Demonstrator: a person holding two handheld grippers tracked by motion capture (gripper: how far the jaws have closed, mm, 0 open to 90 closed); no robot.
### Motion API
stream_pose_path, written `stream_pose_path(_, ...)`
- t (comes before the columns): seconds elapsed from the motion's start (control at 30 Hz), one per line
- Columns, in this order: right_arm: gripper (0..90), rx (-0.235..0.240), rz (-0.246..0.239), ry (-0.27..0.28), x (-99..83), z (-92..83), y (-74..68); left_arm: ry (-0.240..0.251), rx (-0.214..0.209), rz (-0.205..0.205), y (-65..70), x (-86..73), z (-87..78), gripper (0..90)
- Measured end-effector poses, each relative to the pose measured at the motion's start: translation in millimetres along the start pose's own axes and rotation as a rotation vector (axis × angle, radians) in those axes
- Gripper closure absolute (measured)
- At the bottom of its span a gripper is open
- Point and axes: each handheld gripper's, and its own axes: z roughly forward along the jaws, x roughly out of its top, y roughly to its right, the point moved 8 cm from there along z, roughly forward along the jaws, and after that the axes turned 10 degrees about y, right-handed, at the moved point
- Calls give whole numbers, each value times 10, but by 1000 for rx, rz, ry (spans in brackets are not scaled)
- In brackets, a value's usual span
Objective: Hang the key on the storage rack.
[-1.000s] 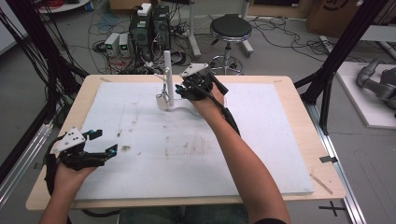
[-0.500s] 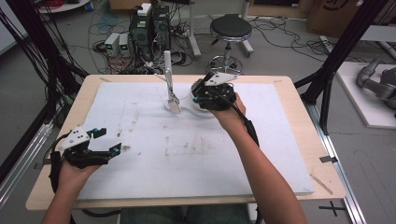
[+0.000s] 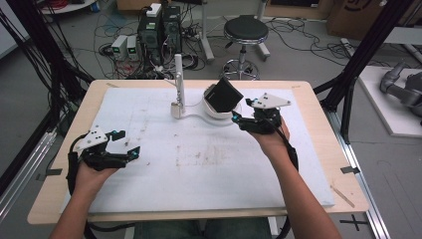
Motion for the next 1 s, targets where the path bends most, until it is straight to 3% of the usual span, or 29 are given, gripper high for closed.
stream_pose_path(0.23,320,-34,37,-22,-318,-264,125,4,-16,4,31,27,110,156)
stream_pose_path(0.43,286,-52,105,-18,-553,-426,179,2,-20,3,40,21,164,156)
stream_pose_path(0.7,215,-46,170,-36,-865,-522,175,-8,-19,0,40,-12,185,156)
stream_pose_path(1.0,215,-80,204,-50,-1002,-575,254,-12,-22,6,61,-16,182,156)
